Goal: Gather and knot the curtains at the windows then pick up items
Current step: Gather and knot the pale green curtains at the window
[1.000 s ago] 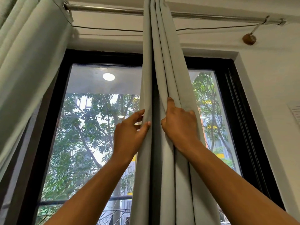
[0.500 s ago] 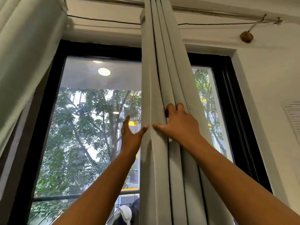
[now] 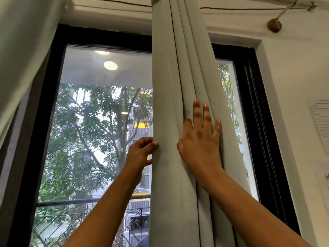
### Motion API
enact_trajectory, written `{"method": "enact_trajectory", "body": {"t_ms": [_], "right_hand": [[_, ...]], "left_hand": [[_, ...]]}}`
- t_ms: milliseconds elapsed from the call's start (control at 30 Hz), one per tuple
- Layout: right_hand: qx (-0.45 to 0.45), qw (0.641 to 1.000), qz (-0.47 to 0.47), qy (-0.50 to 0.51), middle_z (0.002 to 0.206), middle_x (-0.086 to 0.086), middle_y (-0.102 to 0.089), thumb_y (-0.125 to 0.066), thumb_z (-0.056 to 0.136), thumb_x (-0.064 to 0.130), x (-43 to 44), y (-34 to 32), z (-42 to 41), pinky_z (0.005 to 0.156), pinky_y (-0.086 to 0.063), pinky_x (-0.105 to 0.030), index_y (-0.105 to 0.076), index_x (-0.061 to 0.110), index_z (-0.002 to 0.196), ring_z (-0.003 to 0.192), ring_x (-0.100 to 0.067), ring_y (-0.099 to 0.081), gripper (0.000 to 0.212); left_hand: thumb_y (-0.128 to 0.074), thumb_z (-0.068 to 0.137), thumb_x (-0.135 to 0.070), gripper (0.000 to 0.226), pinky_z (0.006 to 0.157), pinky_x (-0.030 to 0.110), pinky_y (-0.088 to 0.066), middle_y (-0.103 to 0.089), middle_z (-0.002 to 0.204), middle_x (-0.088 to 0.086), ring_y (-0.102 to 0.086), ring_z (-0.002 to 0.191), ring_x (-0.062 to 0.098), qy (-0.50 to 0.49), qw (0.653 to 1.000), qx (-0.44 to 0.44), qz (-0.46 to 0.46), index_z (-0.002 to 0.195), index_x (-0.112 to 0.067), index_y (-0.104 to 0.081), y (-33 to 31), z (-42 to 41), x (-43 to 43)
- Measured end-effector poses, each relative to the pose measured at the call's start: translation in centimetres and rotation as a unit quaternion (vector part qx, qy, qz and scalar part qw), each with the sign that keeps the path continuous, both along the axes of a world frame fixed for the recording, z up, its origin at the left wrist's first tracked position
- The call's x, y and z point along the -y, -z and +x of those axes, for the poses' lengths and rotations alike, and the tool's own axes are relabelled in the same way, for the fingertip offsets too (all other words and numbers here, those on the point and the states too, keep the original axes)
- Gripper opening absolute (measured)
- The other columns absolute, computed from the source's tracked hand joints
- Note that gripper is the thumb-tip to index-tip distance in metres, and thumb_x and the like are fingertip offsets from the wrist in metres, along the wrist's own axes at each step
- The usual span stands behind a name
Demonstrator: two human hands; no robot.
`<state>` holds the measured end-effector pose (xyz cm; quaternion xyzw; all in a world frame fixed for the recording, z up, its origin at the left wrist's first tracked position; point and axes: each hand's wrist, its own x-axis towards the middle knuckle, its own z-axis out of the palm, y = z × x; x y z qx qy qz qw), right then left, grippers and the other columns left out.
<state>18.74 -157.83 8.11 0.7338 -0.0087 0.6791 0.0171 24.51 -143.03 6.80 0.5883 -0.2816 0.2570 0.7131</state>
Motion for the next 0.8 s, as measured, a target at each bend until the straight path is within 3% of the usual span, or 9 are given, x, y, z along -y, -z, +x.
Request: {"method": "enact_trajectory", "body": {"t_ms": [67, 133, 200, 267, 400, 467, 600, 700, 800], "right_hand": [[0.046, 0.998, -0.046, -0.015, 0.142, -0.018, -0.044, -0.069, 0.069, 0.01, -0.1, 1.3, 0.2, 0.108, -0.026, -0.053, -0.061, 0.007, 0.112, 0.132, -0.035, -0.04, 0.044], [0.085, 0.992, -0.077, -0.049, 0.12, -0.015, -0.06, -0.067, 0.069, 0.004, -0.1, 2.4, -0.1, 0.102, -0.031, -0.041, -0.062, 0.006, 0.111, 0.112, -0.033, -0.055, 0.043], [0.099, 0.987, -0.063, -0.11, 0.1, -0.01, -0.064, -0.062, 0.071, 0.003, -0.3, 3.4, -0.9, 0.085, -0.038, -0.033, -0.063, 0.008, 0.109, 0.09, -0.029, -0.059, 0.038], [0.088, 0.979, -0.031, -0.181, 0.089, -0.004, -0.066, -0.054, 0.075, 0.01, -1.2, 4.0, -2.1, 0.07, -0.045, -0.03, -0.064, 0.011, 0.11, 0.075, -0.023, -0.061, 0.037], [0.057, 0.972, -0.014, -0.229, 0.083, 0.004, -0.069, -0.061, 0.076, 0.019, -3.1, 5.1, -3.9, 0.053, -0.047, -0.015, -0.067, 0.016, 0.111, 0.058, -0.008, -0.062, 0.036], [0.038, 0.971, -0.012, -0.237, 0.078, 0.006, -0.066, -0.067, 0.077, 0.019, -3.3, 5.6, -4.1, 0.051, -0.042, -0.01, -0.067, 0.017, 0.112, 0.052, -0.003, -0.058, 0.035], [-0.015, 0.959, -0.058, -0.276, 0.082, 0.008, -0.065, -0.053, 0.083, 0.034, -2.9, 5.6, -4.6, 0.052, -0.036, -0.004, -0.069, 0.02, 0.106, 0.059, -0.004, -0.059, 0.031], [-0.072, 0.933, -0.012, -0.353, 0.09, 0.006, -0.065, -0.04, 0.086, 0.055, -1.5, 3.6, -5.1, 0.064, -0.042, -0.016, -0.071, 0.024, 0.1, 0.076, -0.01, -0.06, 0.047], [-0.015, 0.955, 0.067, -0.289, 0.109, 0.0, -0.06, -0.054, 0.088, 0.049, -0.2, 1.3, -4.2, 0.078, -0.048, -0.029, -0.062, 0.021, 0.115, 0.092, -0.019, -0.06, 0.04]], "left_hand": [[-0.062, 0.09, -0.009, 0.01, 0.051, 0.023, -0.051, -0.071, 0.072, -0.007, -0.064, 0.065, 0.006, -0.035, 0.999, 0.036, 0.012, 0.087, -0.019, -0.063, 0.3, -1.7, -0.3], [-0.063, 0.09, -0.011, 0.011, 0.057, 0.029, -0.053, -0.073, 0.072, -0.002, -0.066, 0.066, 0.01, -0.103, 0.991, 0.081, 0.036, 0.088, -0.022, -0.061, 0.6, -3.3, -0.7], [-0.066, 0.089, -0.014, 0.012, 0.058, 0.024, -0.052, -0.074, 0.074, 0.003, -0.067, 0.063, 0.006, -0.174, 0.975, 0.124, 0.061, 0.09, -0.025, -0.062, 0.8, -5.1, -0.8], [-0.069, 0.087, -0.016, 0.015, 0.056, 0.014, -0.05, -0.074, 0.074, -0.004, -0.067, 0.062, -0.002, -0.216, 0.961, 0.155, 0.076, 0.09, -0.03, -0.065, 1.0, -6.8, -0.6], [-0.07, 0.085, -0.014, 0.019, 0.068, 0.028, -0.058, -0.076, 0.075, -0.003, -0.072, 0.073, 0.006, -0.171, 0.971, 0.163, 0.045, 0.085, -0.033, -0.07, 1.1, -8.9, 0.2], [-0.07, 0.085, -0.019, 0.011, 0.065, 0.026, -0.058, -0.076, 0.075, -0.005, -0.072, 0.072, 0.005, -0.15, 0.975, 0.16, 0.028, 0.089, -0.029, -0.072, 0.8, -9.7, 0.3], [-0.079, 0.075, -0.033, 0.021, 0.072, 0.035, -0.06, -0.076, 0.075, -0.003, -0.072, 0.074, 0.005, -0.19, 0.969, 0.152, 0.047, 0.091, -0.021, -0.075, 0.2, -10.2, 0.1], [-0.078, 0.077, -0.019, 0.014, 0.075, 0.043, -0.06, -0.075, 0.072, -0.001, -0.07, 0.067, 0.009, -0.236, 0.958, 0.145, 0.068, 0.076, -0.03, -0.07, -0.2, -9.7, -0.2], [-0.077, 0.077, -0.019, 0.021, 0.073, 0.042, -0.06, -0.073, 0.068, -0.003, -0.069, 0.064, 0.01, -0.262, 0.953, 0.132, 0.08, 0.065, -0.033, -0.067, -0.1, -9.2, -0.3]]}}
